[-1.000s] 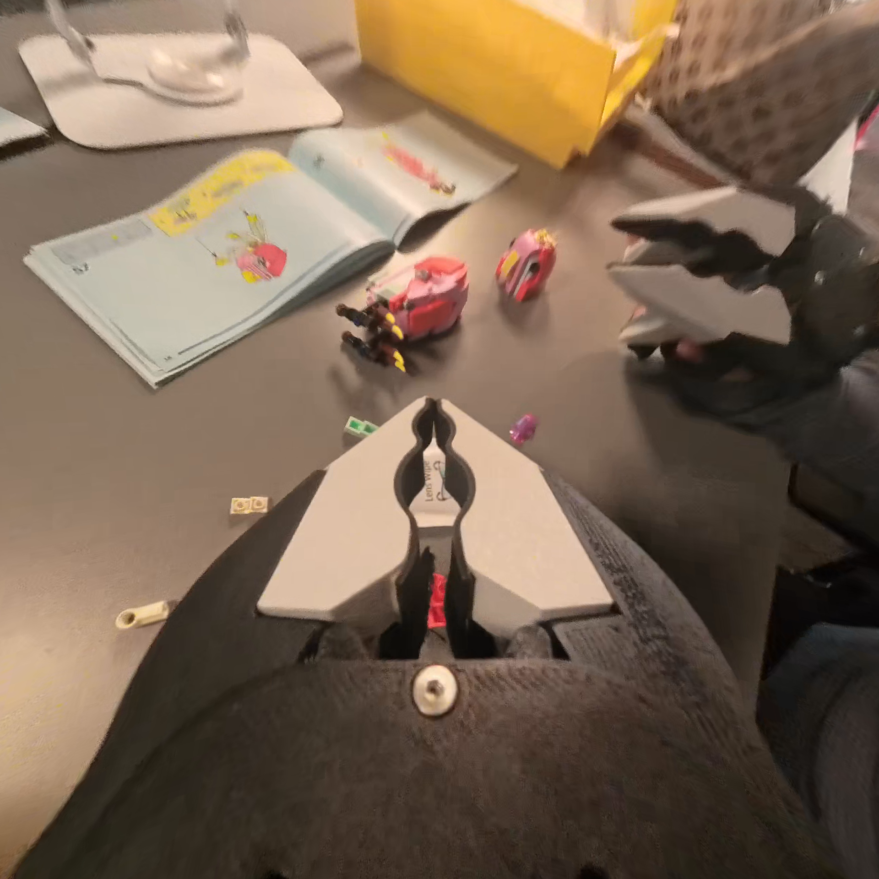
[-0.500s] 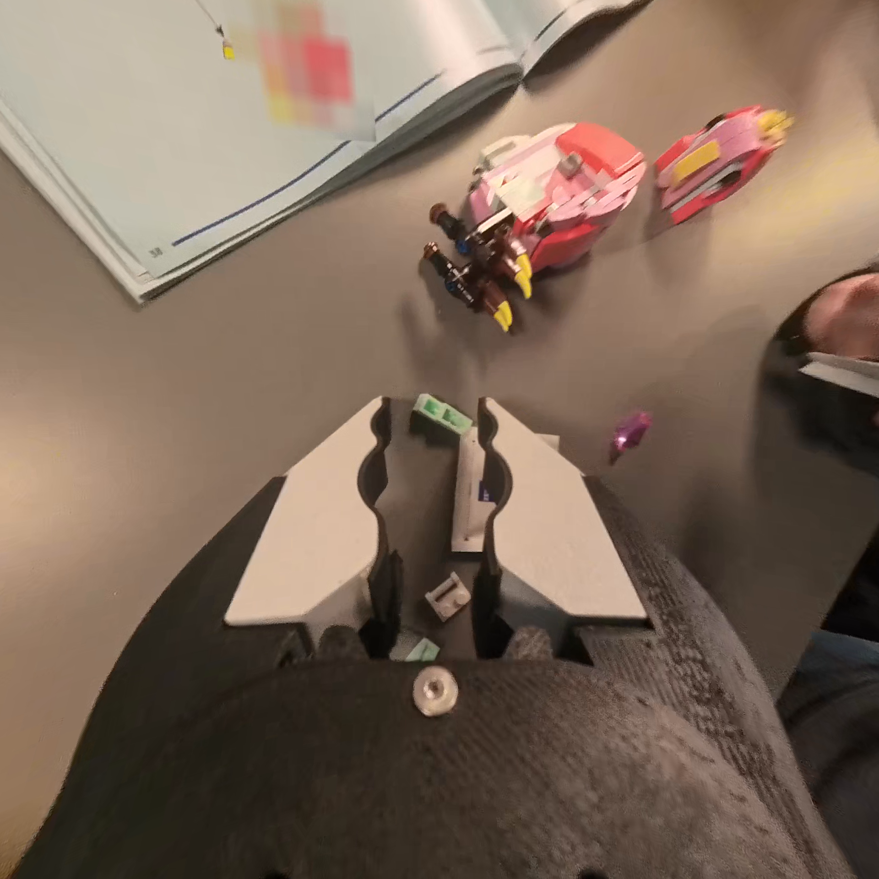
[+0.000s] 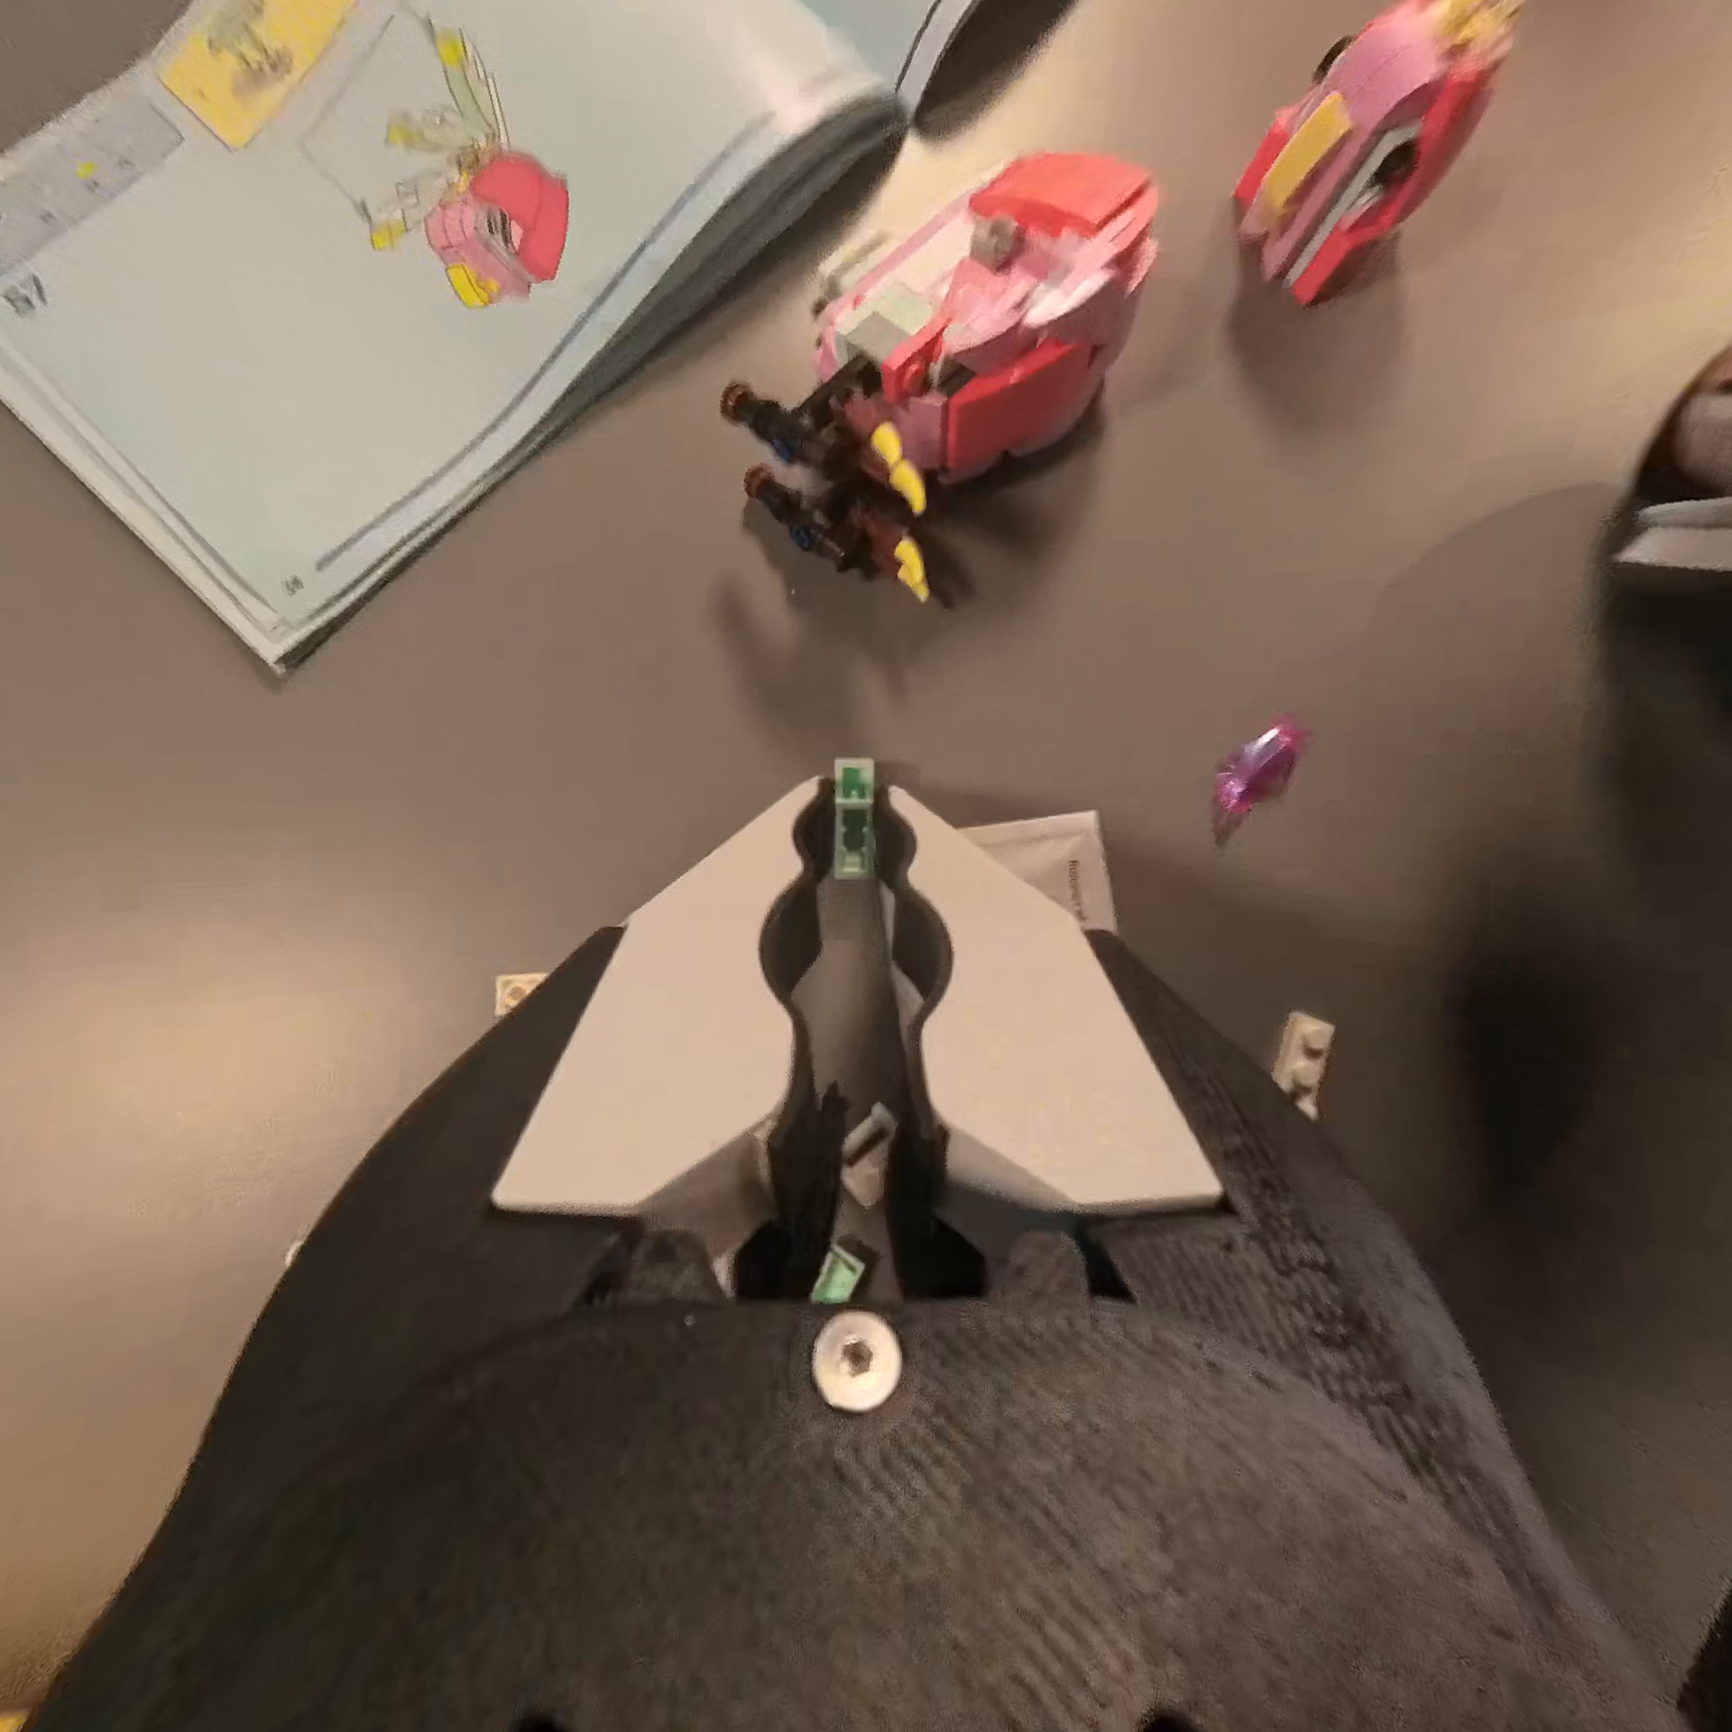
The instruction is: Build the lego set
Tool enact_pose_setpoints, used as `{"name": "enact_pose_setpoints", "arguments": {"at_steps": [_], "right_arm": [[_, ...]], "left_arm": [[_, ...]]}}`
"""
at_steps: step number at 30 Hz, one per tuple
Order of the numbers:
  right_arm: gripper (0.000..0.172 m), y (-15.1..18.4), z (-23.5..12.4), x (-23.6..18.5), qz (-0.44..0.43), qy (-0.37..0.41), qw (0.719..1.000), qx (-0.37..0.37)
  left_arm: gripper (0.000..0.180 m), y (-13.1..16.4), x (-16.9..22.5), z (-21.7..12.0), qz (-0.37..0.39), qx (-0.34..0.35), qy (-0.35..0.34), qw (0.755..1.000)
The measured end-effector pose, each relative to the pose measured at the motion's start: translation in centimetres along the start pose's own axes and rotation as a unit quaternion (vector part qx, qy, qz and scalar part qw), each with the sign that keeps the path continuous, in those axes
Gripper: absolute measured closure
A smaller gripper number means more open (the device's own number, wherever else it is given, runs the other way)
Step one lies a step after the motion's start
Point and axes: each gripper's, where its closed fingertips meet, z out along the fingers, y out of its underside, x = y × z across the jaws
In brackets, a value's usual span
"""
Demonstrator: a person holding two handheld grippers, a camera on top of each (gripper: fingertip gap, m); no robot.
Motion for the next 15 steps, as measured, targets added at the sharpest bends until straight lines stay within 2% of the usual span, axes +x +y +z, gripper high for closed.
{"name": "enact_pose_setpoints", "arguments": {"at_steps": [3,5,7,9,12,13,15], "right_arm": [[0.157,-0.1,0.0,-0.3,-0.013,-0.001,1.000,-0.004],[0.157,-0.5,0.3,-1.2,0.000,-0.017,1.000,-0.002],[0.154,-1.4,0.6,-2.3,0.061,-0.048,0.997,0.009],[0.151,-2.2,0.9,-2.7,0.124,-0.066,0.990,0.023],[0.144,-3.0,1.3,-3.3,0.193,-0.083,0.977,0.031],[0.144,-3.5,1.3,-3.3,0.197,-0.081,0.976,0.039],[0.146,-4.2,1.3,-3.5,0.184,-0.066,0.980,0.049]], "left_arm": [[0.174,-2.4,2.0,-2.1,-0.010,0.116,0.060,0.991],[0.174,-4.0,3.8,-4.1,-0.019,0.198,0.122,0.972],[0.174,-5.2,5.6,-6.3,-0.042,0.265,0.201,0.942],[0.174,-6.3,6.7,-8.6,-0.079,0.329,0.276,0.900],[0.174,-7.0,7.1,-10.8,-0.137,0.377,0.352,0.846],[0.174,-7.1,7.2,-11.1,-0.145,0.383,0.361,0.838],[0.174,-6.9,7.3,-10.9,-0.140,0.386,0.350,0.842]]}}
